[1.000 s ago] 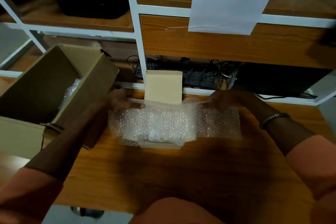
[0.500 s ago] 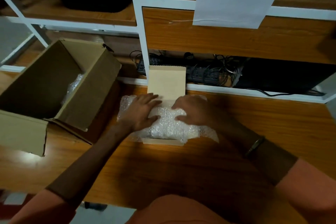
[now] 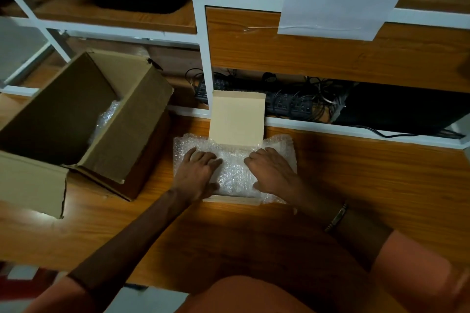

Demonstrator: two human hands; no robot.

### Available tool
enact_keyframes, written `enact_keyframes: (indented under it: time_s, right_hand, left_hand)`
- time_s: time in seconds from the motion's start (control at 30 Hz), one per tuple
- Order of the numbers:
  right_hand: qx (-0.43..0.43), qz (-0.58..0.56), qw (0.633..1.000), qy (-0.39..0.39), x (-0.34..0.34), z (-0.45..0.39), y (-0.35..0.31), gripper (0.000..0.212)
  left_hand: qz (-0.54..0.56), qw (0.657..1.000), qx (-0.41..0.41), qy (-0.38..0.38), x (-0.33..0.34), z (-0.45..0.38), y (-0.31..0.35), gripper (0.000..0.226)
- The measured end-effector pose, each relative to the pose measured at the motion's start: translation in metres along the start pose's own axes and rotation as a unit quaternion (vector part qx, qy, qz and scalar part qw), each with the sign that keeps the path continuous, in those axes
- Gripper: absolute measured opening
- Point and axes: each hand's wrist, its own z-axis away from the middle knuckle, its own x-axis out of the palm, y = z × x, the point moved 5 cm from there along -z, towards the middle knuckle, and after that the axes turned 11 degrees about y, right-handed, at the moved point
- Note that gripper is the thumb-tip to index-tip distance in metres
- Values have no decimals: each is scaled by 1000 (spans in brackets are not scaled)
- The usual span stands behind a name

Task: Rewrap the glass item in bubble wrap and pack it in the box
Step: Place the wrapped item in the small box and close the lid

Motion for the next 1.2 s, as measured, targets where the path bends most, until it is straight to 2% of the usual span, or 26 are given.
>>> enact_keyframes:
  time_s: [0.23, 0.33, 0.53, 0.6, 0.67, 0.73, 0.77, 0.83, 0.9, 0.97, 1.03, 1.1, 1.2]
  right_hand:
    - [53, 67, 996, 18, 21, 1, -25, 60]
    - [59, 67, 995, 39, 24, 1, -23, 64]
    - [47, -14, 998, 44, 20, 6, -9, 72]
    - [78, -69, 993, 60, 18, 13, 0, 76]
    - [153, -156, 968, 123, 9, 28, 13, 74]
    - [269, -274, 900, 207, 2, 48, 29, 77]
    - [334, -351, 843, 235, 1, 59, 35, 81]
    - [455, -500, 695, 246, 7, 77, 42, 93]
    - [535, -597, 567, 190, 23, 91, 41, 102]
    - [556, -678, 471, 99, 41, 100, 36, 102]
    - [550, -743, 382, 28, 55, 107, 31, 92]
    - [533, -778, 332, 17, 61, 110, 27, 78]
    - [480, -810, 332, 59, 50, 106, 34, 56]
  left_hand:
    - [38, 997, -47, 48, 11, 5, 0, 103]
    - [38, 996, -64, 45, 11, 2, 0, 107]
    - [-17, 997, -79, -7, 2, -8, 15, 103]
    - [-23, 996, -82, -1, 1, -6, 22, 99]
    - [27, 996, -81, 21, 0, -2, 31, 92]
    - [93, 992, -50, 63, 0, 0, 45, 76]
    - [112, 990, -27, 81, -1, 0, 52, 68]
    - [143, 985, 4, 100, -3, -3, 66, 59]
    - [169, 981, 14, 96, -4, -10, 74, 58]
    - [176, 981, 17, 74, 1, -16, 77, 62]
    - [168, 985, 20, 40, 13, -18, 74, 65]
    - [158, 987, 28, 26, 21, -18, 71, 65]
    - [157, 987, 29, 28, 25, -19, 70, 65]
